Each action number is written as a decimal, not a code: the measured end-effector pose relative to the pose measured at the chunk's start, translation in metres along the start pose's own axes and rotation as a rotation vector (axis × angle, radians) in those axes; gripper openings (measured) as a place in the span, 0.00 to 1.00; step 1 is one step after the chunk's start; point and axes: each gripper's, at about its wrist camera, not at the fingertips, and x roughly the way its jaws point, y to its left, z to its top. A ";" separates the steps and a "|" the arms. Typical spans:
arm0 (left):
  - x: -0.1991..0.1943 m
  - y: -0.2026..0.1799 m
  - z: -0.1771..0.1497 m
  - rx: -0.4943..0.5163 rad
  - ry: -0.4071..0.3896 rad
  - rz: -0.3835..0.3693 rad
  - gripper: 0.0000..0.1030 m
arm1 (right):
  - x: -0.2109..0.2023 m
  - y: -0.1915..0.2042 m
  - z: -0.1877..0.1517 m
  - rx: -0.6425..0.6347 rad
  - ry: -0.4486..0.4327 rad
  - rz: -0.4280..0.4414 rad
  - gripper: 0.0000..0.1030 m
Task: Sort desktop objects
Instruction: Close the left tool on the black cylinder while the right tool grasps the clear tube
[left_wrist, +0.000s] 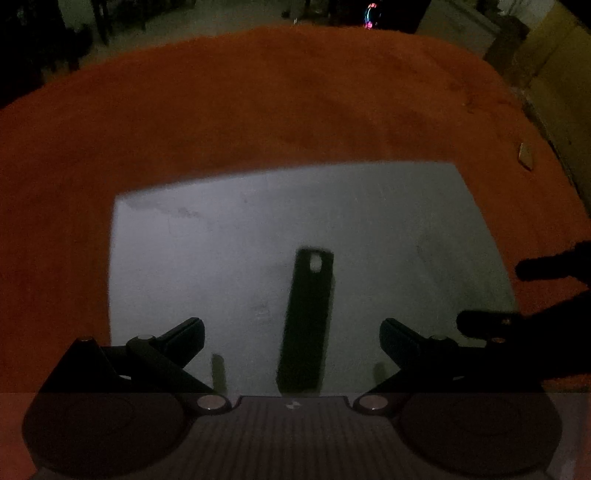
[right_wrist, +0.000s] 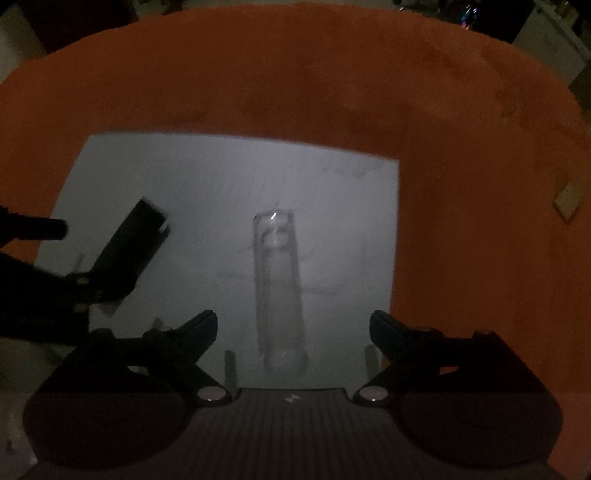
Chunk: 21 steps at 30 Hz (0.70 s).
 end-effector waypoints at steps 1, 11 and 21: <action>0.001 0.000 0.001 0.002 0.013 0.000 1.00 | 0.001 -0.001 0.003 -0.010 -0.010 -0.003 0.91; 0.016 -0.002 0.003 0.032 0.097 0.006 1.00 | 0.001 -0.002 0.012 -0.060 -0.060 -0.022 0.91; 0.020 0.001 0.008 0.063 0.100 -0.031 0.93 | 0.005 0.006 0.010 -0.072 -0.054 -0.045 0.91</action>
